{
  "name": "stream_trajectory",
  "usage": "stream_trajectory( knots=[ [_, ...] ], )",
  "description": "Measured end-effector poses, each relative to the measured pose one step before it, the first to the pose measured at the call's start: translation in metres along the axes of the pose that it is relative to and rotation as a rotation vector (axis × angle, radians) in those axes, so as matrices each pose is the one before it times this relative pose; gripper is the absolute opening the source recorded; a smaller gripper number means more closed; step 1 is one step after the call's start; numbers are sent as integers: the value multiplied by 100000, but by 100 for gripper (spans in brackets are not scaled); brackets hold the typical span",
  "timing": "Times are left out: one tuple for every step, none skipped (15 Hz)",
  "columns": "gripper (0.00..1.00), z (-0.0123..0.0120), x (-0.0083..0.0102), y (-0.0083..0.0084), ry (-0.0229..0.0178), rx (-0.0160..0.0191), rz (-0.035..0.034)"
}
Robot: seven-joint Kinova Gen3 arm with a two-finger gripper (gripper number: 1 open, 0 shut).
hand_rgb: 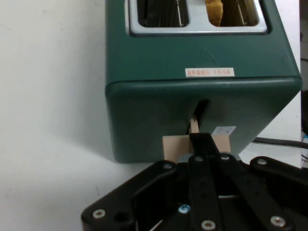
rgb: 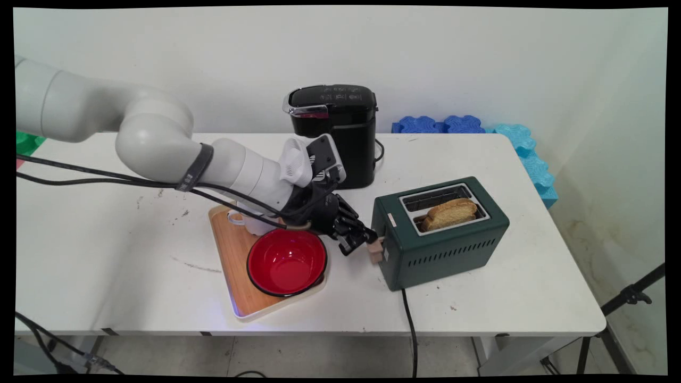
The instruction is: Press the toaster switch
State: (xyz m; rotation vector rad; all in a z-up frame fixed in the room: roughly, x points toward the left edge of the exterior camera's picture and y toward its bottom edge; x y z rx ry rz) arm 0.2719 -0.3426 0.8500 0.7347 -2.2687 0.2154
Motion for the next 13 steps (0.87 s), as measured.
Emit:
stream_trajectory(
  knots=[
    [0, 115, -82, 3, 78, 42, -80],
    [0, 68, -45, -2, 84, 32, -50],
    [0, 84, -79, -2, 104, 60, -68],
    [0, 91, -107, -17, 38, 126, -98],
    [0, 99, -85, -18, 38, 114, -32],
    [0, 78, -65, -16, 53, 105, -14],
    [0, 49, -50, -3, 31, 41, -23],
    [0, 64, -78, -9, 43, 61, -74],
    [0, 47, -51, 6, 11, 28, -29],
    [0, 63, -75, 13, 6, 43, -43],
    [0, 34, -39, 11, 33, 19, -34],
    [0, 63, -43, 21, 21, -1, -16],
    [0, 13, -32, 9, 35, 50, -17]
  ],
)
